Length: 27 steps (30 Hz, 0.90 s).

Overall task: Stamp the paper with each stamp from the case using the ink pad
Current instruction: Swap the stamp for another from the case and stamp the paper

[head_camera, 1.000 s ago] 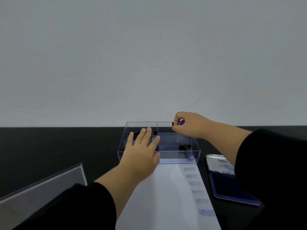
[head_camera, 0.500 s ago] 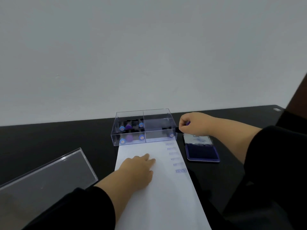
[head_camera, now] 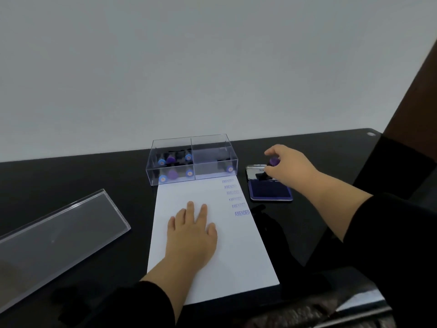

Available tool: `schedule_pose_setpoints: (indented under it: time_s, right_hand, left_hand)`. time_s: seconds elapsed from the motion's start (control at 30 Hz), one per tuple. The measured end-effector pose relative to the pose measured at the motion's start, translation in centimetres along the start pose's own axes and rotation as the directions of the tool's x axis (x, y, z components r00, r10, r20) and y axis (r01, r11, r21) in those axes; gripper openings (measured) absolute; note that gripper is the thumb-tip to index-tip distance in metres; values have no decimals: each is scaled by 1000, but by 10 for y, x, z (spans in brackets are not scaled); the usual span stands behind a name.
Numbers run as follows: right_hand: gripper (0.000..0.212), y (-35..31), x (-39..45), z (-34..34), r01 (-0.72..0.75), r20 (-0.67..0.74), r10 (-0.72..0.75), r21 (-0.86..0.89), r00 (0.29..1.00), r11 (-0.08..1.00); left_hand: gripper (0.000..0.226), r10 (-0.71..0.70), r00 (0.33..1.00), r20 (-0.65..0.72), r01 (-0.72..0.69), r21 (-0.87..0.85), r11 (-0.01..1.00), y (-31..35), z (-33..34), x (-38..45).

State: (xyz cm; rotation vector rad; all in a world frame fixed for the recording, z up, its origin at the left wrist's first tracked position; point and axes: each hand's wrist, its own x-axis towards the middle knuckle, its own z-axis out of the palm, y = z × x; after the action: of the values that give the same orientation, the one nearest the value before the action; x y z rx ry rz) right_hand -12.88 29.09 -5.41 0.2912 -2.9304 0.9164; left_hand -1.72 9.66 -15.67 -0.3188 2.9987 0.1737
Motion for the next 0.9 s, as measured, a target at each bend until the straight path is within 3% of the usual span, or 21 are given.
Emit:
schedule_pose_setpoints:
  time_s: [0.17, 0.73, 0.9]
  right_hand:
    - [29, 8, -6, 14, -27, -95, 25, -13, 995, 1000]
    - [23, 9, -1, 52, -41, -92, 16, -272, 996, 961]
    - [23, 9, -3, 59, -50, -102, 23, -269, 994, 962]
  left_hand:
    - [58, 22, 1000, -11, -22, -43, 999, -2, 2, 1]
    - [57, 36, 999, -2, -36, -33, 999, -5, 4, 3]
    - [57, 31, 999, -15, -32, -44, 999, -4, 5, 2]
